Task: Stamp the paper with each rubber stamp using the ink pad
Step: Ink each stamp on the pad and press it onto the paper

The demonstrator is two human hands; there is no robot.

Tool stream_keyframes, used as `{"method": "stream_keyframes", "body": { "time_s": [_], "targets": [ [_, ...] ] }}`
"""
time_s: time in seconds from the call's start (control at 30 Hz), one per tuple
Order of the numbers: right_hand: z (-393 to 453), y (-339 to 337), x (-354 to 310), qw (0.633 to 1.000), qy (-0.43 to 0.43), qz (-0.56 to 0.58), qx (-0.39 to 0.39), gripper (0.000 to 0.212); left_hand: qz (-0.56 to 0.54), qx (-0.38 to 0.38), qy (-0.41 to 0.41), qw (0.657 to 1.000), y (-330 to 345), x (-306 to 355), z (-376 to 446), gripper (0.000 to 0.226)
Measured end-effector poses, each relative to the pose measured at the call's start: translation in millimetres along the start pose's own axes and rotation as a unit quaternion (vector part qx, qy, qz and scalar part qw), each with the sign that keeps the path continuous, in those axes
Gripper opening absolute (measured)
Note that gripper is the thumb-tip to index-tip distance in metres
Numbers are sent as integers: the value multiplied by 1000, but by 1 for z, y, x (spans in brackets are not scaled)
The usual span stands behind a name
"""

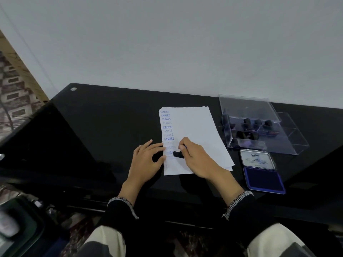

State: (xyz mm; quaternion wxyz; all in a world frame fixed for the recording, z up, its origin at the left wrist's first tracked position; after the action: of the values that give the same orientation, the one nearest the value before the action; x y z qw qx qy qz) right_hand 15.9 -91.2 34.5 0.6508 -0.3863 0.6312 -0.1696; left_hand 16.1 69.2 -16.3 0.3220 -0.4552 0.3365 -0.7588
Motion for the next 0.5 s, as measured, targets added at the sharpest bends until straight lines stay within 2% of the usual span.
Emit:
{"method": "stream_keyframes", "body": {
  "time_s": [0.17, 0.5],
  "targets": [
    [3, 9, -7, 995, 7, -88, -46, 14, -5, 11, -9, 1000, -1, -1, -1, 30],
    [0, 21, -13, 984, -23, -174, -37, 15, -9, 15, -15, 1000, 0, -5, -1, 31]
  ]
}}
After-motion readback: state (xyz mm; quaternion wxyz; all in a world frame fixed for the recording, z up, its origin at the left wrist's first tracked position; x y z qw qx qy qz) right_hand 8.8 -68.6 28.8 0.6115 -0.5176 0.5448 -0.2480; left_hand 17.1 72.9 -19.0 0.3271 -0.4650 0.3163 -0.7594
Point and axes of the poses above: each hand's wrist, its own z-axis towards the middle knuckle, its own y-axis out of the palm, x = y × z, the point moved 8 cm from there along z, towards the middle knuckle, and after that the axes turned 12 degrees about y, right-handed, at the moved point
